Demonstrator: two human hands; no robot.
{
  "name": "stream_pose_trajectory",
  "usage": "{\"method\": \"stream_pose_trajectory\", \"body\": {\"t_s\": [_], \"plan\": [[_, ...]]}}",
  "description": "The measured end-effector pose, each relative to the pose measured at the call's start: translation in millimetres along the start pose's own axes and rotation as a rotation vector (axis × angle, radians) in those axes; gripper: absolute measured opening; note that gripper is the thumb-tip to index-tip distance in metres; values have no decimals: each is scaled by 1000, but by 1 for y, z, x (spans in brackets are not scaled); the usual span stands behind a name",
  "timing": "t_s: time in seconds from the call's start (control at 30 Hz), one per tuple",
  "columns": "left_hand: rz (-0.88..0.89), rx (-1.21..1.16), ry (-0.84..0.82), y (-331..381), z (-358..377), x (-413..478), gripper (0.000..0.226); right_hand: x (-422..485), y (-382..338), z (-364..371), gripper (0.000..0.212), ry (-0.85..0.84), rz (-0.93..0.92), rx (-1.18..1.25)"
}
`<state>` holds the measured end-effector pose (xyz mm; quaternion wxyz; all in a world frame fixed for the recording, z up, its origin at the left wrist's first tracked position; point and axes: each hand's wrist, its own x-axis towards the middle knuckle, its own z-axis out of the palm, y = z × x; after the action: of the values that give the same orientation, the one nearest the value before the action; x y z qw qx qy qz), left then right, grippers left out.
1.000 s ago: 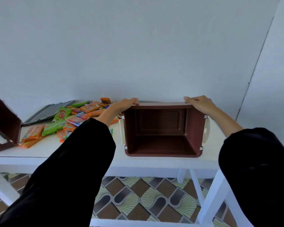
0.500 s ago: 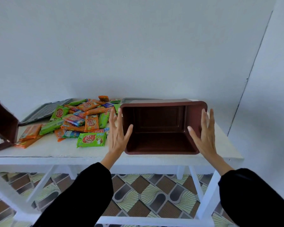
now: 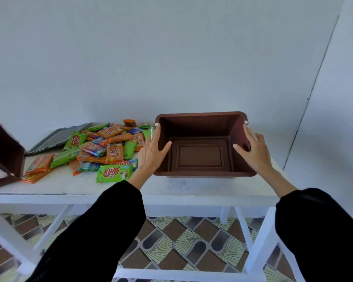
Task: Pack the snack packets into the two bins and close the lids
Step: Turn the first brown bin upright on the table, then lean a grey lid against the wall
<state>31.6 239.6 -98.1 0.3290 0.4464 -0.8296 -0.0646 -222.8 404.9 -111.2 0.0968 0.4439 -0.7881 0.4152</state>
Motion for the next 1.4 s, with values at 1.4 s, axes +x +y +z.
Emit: {"method": "stream_pose_trajectory", "body": {"t_s": [1.4], "plan": [[-115,-148,-387,29,7,198,29,198,-60,59,39,-561,16,3]]}}
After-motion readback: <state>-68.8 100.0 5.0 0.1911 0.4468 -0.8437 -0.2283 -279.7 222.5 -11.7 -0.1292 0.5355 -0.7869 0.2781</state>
